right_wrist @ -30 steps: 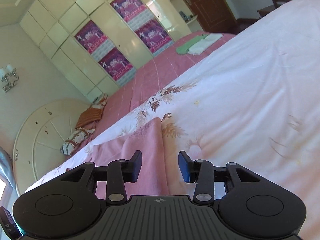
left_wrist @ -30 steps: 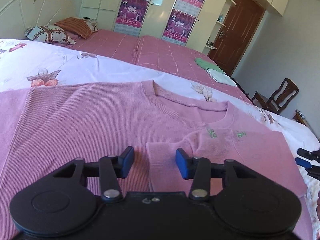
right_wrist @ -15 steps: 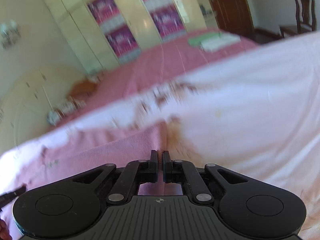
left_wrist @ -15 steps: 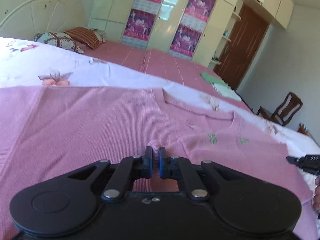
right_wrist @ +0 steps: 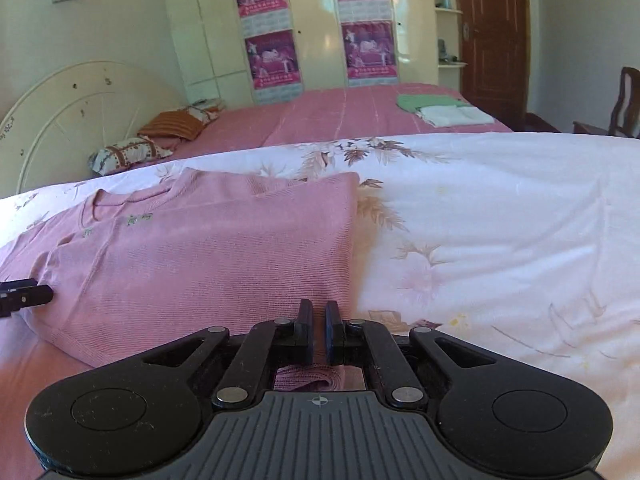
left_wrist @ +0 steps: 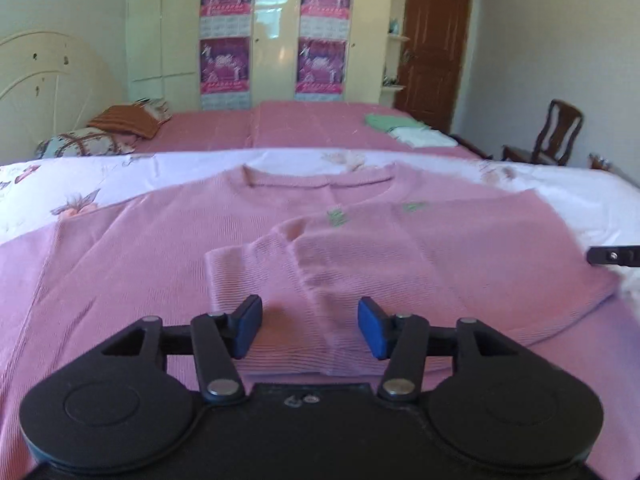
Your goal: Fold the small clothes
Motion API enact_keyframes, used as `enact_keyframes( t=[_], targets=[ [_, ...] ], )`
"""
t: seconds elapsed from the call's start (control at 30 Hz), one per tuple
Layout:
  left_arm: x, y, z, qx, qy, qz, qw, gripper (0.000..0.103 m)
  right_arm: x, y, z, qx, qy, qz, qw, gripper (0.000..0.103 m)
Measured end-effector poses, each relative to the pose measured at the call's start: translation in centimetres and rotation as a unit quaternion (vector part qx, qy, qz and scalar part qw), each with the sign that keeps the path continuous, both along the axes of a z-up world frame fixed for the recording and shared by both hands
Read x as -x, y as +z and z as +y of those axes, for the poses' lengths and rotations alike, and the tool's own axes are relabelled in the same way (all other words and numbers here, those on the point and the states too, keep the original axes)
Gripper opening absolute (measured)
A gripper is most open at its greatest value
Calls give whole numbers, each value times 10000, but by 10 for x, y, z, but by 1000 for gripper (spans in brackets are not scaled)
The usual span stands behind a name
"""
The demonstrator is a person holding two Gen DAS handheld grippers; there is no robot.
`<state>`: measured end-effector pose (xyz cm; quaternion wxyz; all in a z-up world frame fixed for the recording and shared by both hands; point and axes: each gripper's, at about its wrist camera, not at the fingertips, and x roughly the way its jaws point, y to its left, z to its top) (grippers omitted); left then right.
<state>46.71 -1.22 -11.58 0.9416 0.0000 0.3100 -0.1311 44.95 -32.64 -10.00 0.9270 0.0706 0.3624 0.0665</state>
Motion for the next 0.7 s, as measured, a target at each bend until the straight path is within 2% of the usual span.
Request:
enact_keyframes(
  t=[0.07,0.1,0.13,0.17,0.2,0.27,0.33,0.37,0.4,0.43,0.47,0.5,0.57,0.63,0.7],
  targets=[
    [15,4,-2,66,-43,-286,9996,55,13,15,2,-35,-13,-370,9993,3],
    [15,-2,-7,-84,-122,-117,9998,60,20,19,3,-25,35,-500,9987,3],
    [8,-13,-10,-205,-190,265,9993,63,28,17,6,-6,82,-532,9985,3],
    [9,-17,-12,-260,-219,131,9993,63,30,9,8,-1,123,-361,9993,3],
    [7,-16,-12,-256,-214,179,9993,63,27,-3,10,54,154,14,9999,3],
    [10,-1,-5,-117,-51,114,9999,61,31,-10,9,55,136,52,9999,3],
    [22,12,12,182,139,-184,9996,63,34,5,8,-122,-47,26,9999,4],
    [28,17,25,322,305,-204,9988,63,37,11,8,-198,-94,-78,9997,5],
    [33,20,38,441,482,-179,9977,63,39,14,9,-233,-153,-107,9996,14],
    [39,22,56,590,699,-122,9957,63,41,15,9,-272,-221,-93,9993,38],
    [46,23,77,729,949,-65,9928,63,44,16,10,-326,-279,-114,9990,49],
    [54,24,99,855,1201,-12,9891,63,47,17,10,-371,-320,-149,9987,56],
    [70,24,143,1023,1641,87,9811,66,51,17,13,-400,-364,-132,9984,56],
    [88,22,191,1070,2145,214,9706,80,56,17,17,-498,-448,-118,9977,56],
    [103,21,237,1088,2651,329,9575,83,61,17,23,-641,-501,-84,9967,56]
  ],
)
